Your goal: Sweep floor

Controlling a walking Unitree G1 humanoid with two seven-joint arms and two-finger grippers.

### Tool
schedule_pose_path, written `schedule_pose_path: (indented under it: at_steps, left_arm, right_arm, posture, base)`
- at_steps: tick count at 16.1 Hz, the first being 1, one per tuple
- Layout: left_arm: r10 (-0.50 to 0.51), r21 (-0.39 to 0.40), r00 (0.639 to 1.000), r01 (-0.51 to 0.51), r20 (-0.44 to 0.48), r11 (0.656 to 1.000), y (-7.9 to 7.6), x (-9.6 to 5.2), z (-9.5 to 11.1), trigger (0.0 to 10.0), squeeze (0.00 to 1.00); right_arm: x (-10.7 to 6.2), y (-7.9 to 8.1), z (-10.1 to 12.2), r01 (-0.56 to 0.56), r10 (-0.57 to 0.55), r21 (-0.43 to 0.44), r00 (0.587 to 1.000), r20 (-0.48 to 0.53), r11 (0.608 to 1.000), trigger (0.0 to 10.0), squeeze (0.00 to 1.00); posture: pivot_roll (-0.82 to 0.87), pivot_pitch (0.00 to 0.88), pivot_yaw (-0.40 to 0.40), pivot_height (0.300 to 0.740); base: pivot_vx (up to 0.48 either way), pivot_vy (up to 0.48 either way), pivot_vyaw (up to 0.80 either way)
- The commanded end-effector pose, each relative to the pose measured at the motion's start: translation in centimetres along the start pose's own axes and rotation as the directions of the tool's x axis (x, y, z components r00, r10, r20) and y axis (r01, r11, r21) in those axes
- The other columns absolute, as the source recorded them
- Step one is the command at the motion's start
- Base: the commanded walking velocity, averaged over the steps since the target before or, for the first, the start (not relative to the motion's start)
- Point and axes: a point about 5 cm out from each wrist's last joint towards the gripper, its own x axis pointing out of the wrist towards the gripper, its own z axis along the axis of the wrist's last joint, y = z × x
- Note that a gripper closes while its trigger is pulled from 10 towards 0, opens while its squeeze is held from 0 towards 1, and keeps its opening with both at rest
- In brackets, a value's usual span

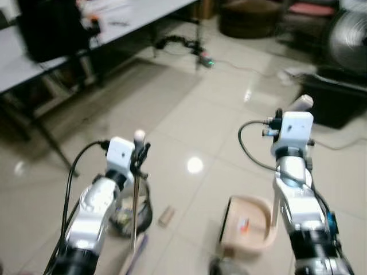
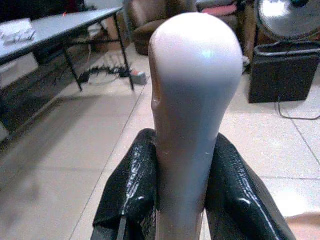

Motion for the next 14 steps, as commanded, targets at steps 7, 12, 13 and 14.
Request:
schedule_pose_path:
  at_steps: [7,12,13,14]
  left_arm:
    - [0.097,0.03,0.987,-0.102,0.127,0.994,0.7,1.5,2.2,10.0,0.0]
    - [0.131,0.045,0.981,-0.139,0.145,0.989,0.7,2.2,2.8,10.0,0.0]
    - [0.135,0.045,0.98,-0.143,0.146,0.989,0.7,2.4,2.8,10.0,0.0]
    - [0.137,0.044,0.979,-0.145,0.147,0.988,0.6,2.4,2.8,10.0,0.0]
  right_arm:
    - [0.2,1.4,1.1,-0.107,0.104,0.114,0.994,0.03,0.988,10.0,0.0]
    - [0.5,2.3,1.6,-0.165,0.158,0.109,0.985,0.069,0.98,10.0,0.0]
    - [0.6,2.6,1.5,-0.174,0.167,0.103,0.984,0.068,0.979,10.0,0.0]
    - [0.6,2.8,1.3,-0.18,0.174,0.097,0.983,0.065,0.979,10.0,0.0]
  posture:
    - [-0.06,0.0,0.053,0.74]
    - [-0.05,0.007,0.048,0.74]
    - [-0.05,0.012,0.048,0.74]
    - [-0.04,0.016,0.048,0.74]
  base:
    - [0.163,0.0,-0.44]
    - [0.434,0.0,0.0]
    - [0.442,0.0,0.74]
    - [0.442,0.0,0.8]
